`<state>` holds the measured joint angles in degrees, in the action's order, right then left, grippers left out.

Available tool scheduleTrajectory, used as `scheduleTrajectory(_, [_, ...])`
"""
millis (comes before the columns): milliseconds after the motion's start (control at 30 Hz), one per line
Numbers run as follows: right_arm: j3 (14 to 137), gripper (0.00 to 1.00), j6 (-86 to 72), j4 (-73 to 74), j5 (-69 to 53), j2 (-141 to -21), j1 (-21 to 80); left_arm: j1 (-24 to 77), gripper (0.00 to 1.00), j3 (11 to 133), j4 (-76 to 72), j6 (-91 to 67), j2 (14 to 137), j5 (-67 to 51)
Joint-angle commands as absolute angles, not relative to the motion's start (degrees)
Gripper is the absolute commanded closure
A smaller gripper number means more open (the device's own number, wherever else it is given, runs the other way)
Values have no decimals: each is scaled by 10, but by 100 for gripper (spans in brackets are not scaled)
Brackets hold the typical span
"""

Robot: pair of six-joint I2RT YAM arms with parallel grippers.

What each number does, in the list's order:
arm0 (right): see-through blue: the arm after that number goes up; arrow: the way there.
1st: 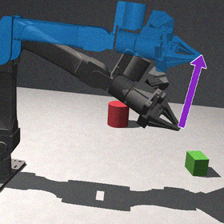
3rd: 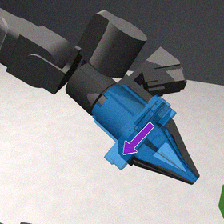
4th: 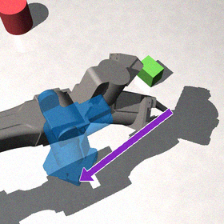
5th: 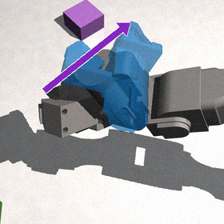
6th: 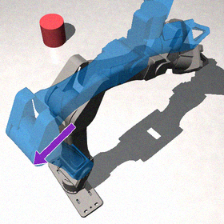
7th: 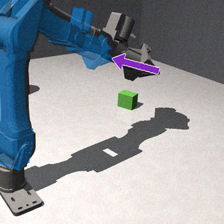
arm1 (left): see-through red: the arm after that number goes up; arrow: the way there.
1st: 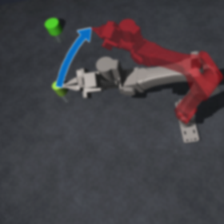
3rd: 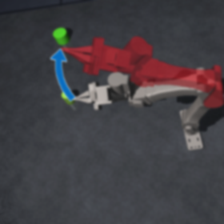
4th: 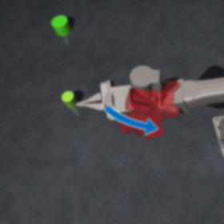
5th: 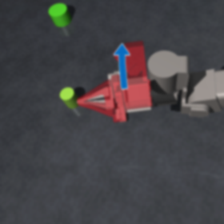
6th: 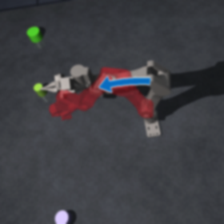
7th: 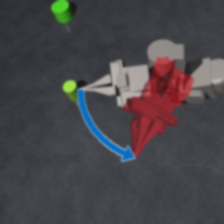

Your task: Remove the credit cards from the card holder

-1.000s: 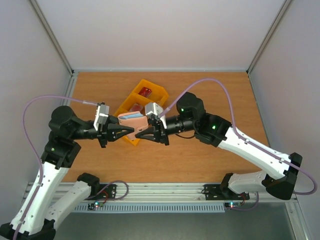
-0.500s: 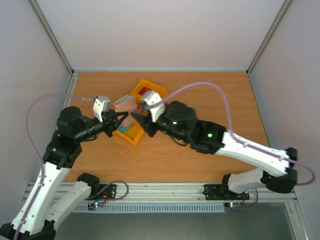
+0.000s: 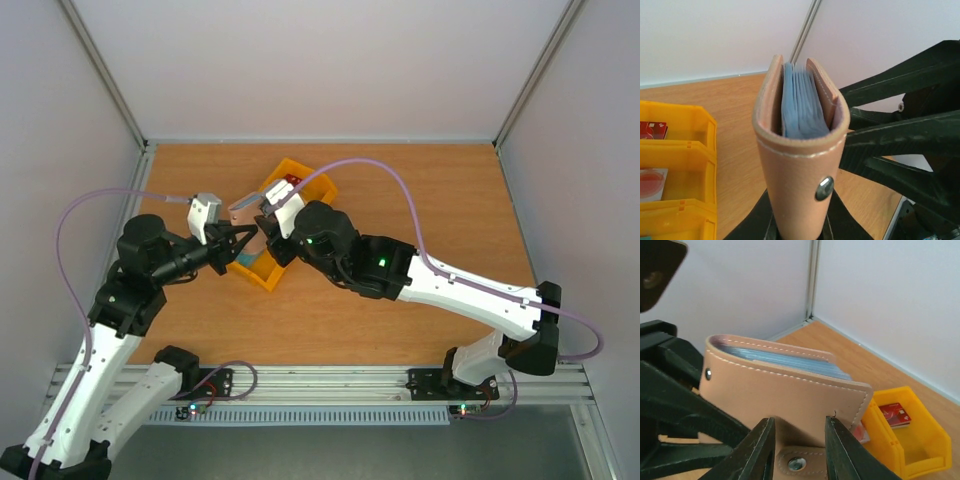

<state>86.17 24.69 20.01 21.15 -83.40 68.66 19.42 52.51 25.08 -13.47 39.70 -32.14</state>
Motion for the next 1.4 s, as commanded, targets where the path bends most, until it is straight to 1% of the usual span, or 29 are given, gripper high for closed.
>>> scheduleTrajectory(0, [879, 70, 253, 196, 256, -860, 685, 194, 100, 521, 186, -155, 393, -340])
scheduleTrajectory(100, [883, 67, 253, 207, 263, -869, 684, 194, 100, 523, 181, -157, 395, -340])
scheduleTrajectory(300, [888, 60, 225, 252, 221, -871, 684, 194, 100, 521, 186, -145, 396, -325])
scheduleTrajectory(533, [888, 59, 226, 280, 208, -877, 673, 194, 100, 515, 179, -144, 399, -328])
scheduleTrajectory(700, [889, 61, 233, 259, 214, -878, 663, 194, 100, 514, 184, -148, 397, -330])
scheduleTrajectory(867, [907, 57, 221, 287, 210, -908, 663, 194, 100, 516, 184, -148, 401, -325])
scheduleTrajectory(1000, [904, 56, 209, 296, 195, -910, 663, 194, 100, 513, 172, -148, 399, -325])
scheduleTrajectory(1133, [908, 58, 213, 307, 207, -914, 662, 194, 100, 509, 157, -125, 398, -325])
scheduleTrajectory(1367, [911, 57, 204, 324, 193, -909, 663, 194, 100, 508, 160, -106, 398, -295])
